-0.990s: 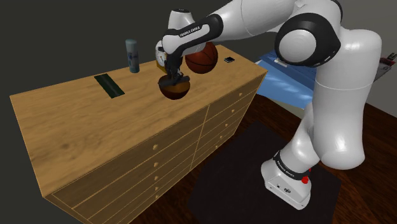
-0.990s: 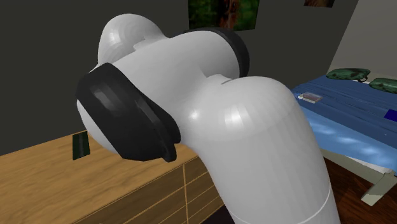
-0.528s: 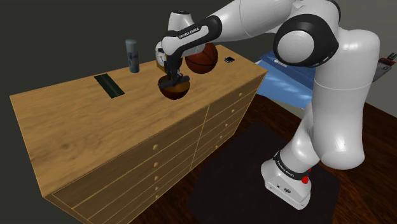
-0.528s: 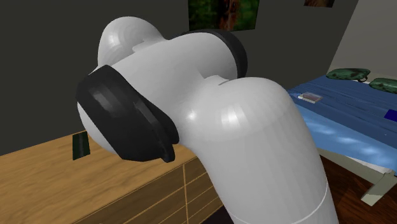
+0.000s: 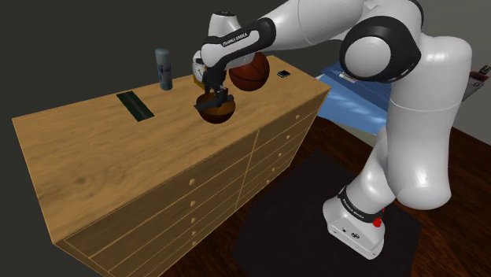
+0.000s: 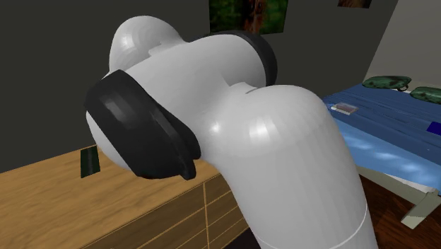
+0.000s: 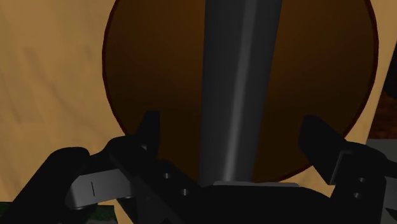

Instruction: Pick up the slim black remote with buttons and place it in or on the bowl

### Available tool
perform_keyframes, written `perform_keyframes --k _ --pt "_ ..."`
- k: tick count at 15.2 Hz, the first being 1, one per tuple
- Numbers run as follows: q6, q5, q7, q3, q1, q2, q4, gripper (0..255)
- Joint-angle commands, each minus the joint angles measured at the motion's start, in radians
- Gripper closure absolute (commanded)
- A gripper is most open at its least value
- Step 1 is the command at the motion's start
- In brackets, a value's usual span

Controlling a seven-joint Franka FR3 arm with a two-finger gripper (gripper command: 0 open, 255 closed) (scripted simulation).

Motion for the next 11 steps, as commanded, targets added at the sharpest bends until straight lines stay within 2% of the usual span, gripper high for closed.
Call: perform_keyframes --k 1,3,11 --pt "-0.036 -0.016 0.011 -0.010 0.009 -0.030 0.009 0" --pt "-0.080 -0.035 0.023 -0.020 0.017 -0.064 0.021 0" --pt "-0.080 -0.035 0.023 -0.020 0.017 -0.064 0.021 0"
